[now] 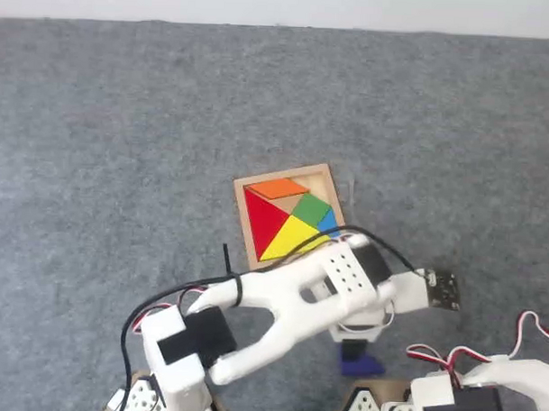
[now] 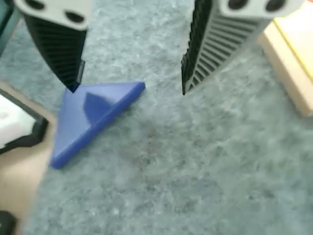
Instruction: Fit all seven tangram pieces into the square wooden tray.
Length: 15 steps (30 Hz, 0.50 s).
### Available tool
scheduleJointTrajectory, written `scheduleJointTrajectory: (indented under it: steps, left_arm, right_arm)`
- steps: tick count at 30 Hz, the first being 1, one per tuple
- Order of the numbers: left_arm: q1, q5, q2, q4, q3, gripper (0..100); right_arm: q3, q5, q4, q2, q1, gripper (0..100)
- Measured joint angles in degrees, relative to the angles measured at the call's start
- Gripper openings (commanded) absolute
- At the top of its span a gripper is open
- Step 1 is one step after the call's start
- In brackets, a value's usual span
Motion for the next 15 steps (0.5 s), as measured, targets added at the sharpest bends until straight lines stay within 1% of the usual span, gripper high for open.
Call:
scheduleJointTrajectory:
  steps: [9, 15]
  left_arm:
    - [0.3, 0.1, 5.5, 0.1, -1.0, 31]
    - [0.6, 0.2, 6.2, 0.2, -2.5, 23]
  right_arm:
    - [0.0, 0.0, 0.0, -0.3, 0.0, 19.1]
    - [0.0, 0.0, 0.0, -0.3, 0.0, 19.1]
